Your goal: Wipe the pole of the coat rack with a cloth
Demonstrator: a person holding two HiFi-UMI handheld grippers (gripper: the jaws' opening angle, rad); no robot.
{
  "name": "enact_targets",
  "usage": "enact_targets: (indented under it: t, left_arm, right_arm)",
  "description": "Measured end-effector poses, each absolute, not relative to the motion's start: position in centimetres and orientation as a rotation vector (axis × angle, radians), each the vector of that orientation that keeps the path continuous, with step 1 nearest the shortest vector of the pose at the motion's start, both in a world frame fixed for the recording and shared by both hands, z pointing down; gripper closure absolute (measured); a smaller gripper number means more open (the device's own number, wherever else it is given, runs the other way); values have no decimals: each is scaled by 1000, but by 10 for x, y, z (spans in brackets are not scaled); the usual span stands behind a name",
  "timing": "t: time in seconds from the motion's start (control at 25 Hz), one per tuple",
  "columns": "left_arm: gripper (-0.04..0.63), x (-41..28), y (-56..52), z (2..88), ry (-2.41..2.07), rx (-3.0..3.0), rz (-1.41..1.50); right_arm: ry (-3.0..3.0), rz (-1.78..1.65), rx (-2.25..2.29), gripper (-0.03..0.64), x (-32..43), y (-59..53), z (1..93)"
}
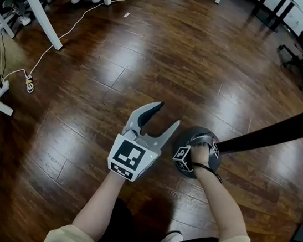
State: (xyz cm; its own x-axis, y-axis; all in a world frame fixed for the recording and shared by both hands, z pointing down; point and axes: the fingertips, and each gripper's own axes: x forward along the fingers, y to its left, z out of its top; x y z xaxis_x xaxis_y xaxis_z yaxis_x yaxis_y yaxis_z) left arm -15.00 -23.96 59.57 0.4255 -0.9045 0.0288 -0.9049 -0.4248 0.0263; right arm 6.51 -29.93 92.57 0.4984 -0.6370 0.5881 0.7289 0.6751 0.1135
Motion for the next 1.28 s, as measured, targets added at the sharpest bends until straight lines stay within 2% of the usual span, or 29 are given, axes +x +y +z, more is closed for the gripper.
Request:
enact_targets:
  t: [0.36,0.56,0.76,0.92,1.08,1.28]
  left_arm:
    - [382,-135,-232,590,-1650,2637,-3]
    - [380,-137,-228,593,-1673,2618,52]
    - [383,-138,-197,590,-1850,2489,254]
    - [383,-139,-140,554,-1818,2356,185]
    - [383,-139,-100,475,-1800,2276,115]
    - [383,-151,-62,319,-1815,2329,56]
  right_arm:
    - [-652,-696,-219,575,68,-279,1033]
    - [-737,-748,-199,574,57,-278,1034]
    - [-1134,-824,-37,570,12,-220,913]
    - [-1490,-717,151,569,10,-156,796]
    - [-1678,-696,381,569,8,-118,657]
    - [-1847,-472,588,569,-12,-53,494]
